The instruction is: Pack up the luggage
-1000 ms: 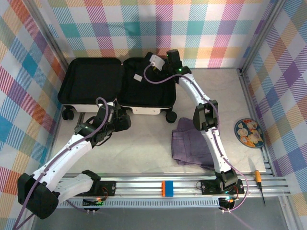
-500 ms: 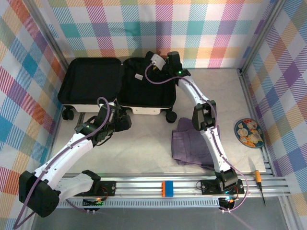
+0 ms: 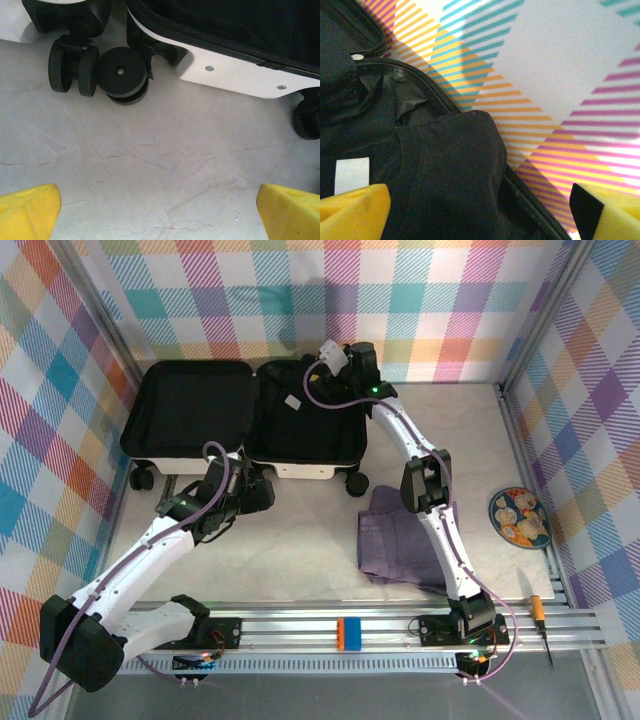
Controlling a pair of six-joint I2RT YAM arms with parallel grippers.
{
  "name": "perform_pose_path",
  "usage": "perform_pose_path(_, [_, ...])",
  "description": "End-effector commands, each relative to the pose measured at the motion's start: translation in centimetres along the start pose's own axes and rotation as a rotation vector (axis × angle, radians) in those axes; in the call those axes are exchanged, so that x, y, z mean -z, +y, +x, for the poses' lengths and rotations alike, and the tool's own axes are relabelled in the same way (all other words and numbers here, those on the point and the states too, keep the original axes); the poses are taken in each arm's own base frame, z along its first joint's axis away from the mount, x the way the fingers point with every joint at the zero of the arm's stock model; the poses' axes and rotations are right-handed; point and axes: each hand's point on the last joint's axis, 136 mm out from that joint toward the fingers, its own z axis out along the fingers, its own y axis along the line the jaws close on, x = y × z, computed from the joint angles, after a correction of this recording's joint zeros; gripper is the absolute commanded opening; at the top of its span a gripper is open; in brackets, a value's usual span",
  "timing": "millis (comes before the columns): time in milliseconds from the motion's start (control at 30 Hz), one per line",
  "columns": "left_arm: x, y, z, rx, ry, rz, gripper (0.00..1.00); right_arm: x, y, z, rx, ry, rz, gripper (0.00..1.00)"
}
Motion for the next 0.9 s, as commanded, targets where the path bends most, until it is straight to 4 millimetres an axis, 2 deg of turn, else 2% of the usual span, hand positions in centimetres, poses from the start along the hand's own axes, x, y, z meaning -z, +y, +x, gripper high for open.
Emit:
perform_pose_path(0, [0.9,-1.4,-2.9,0.006,-0.052,0.024,1.00,4.6,-3.2,-6.7,-0.122,-0.042,0.077,0.93])
perform_pose_path(133, [0.6,-2.5,-5.7,-0.018,-0.059,-0.013,1.00,7.5,-2.8,-7.0,-0.273,0.060,0.040,0.89])
perform_pose_path(333, [-2.5,-5.5,-11.4,-0.139,-0.040,-0.059,1.00,13.2,-1.2,-7.2,-0.490,0.221,-0.012,0.82])
perform_pose_path(433, [-5.5,-6.4,-13.4,-0.152,-0.002,-0.057,1.00,15.5,-0.2,-7.2,-0.566,0.258,-0.038,0.81])
perform_pose_path(567, [-10.7,-8.4,-15.3,-0.205,0.045,-0.001,1.00,17.8,1.7,-6.5,-0.678,0.294,-0.089,0.80])
perform_pose_path(733, [-16.7,-9.2,-16.3,-0.196,0.095,0.051,0.99,19.2,4.9,-5.4,-0.798,0.357,-0.207,0.70])
perform_pose_path(867, [-20.1,-9.1,-16.6,-0.218,0.113,0.042,0.99,19.2,6.7,-3.7,-0.889,0.365,-0.243,0.68])
